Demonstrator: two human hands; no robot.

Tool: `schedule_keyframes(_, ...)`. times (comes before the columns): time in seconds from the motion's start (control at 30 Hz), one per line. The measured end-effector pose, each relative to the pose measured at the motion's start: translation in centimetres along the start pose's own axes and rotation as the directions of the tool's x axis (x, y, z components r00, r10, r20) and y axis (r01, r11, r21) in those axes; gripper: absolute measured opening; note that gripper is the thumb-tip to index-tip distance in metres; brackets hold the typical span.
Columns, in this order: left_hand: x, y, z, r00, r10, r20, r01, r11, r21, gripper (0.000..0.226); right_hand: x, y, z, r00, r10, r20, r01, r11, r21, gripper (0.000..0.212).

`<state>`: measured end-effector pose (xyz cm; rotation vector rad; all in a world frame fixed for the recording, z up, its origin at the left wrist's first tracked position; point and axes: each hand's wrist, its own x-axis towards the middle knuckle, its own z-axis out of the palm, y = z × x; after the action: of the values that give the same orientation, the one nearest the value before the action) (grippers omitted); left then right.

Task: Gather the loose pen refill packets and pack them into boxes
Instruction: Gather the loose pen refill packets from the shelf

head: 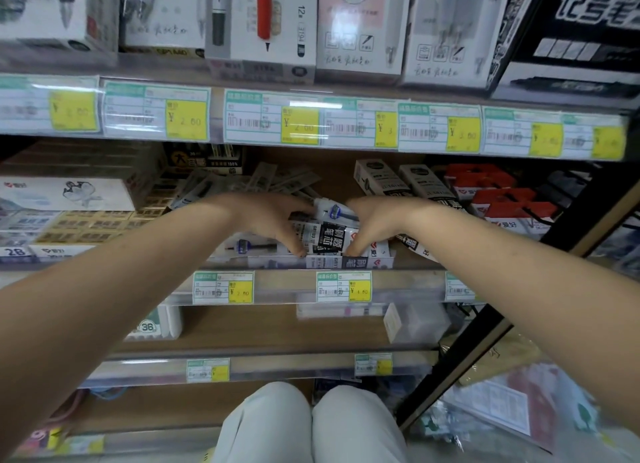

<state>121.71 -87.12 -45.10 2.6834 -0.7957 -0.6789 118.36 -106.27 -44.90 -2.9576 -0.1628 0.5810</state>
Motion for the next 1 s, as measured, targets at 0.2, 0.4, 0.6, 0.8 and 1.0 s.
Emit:
schedule_keyframes(0.2,0.3,0.6,0.0,1.000,0.008,0.021,-0.010,0.994,0.111,0.099,-0.4,0.2,-0.9,0.993,0.019,0.119,-0.028,0.996,0.079,0.096)
schedule_keyframes(0.4,0.4,1.1,-0.1,0.998,0.052,0.024,-0.055,0.980,0.191,0.098,-0.3,0.3,-0.5,0.995,0.021,0.100,-0.034,0.991,0.129,0.103)
schedule_keyframes(0.6,0.7,1.4,-0.2,0.997,0.073,0.026,-0.077,0.963,0.258,0.093,-0.3,0.5,-0.2,0.999,0.028,0.042,-0.034,0.988,0.149,0.095)
schedule_keyframes(0.8,0.9,1.0,-0.1,0.995,0.101,0.020,-0.103,0.966,0.237,0.093,-0.3,-0.1,-0.2,0.999,0.002,0.038,-0.006,0.994,0.107,0.095)
schedule_keyframes(1.0,1.2,0.2,0.5,0.992,0.122,-0.035,-0.112,0.972,0.206,0.068,-0.3,-0.3,0.7,0.998,0.004,-0.055,0.002,0.995,0.098,0.097)
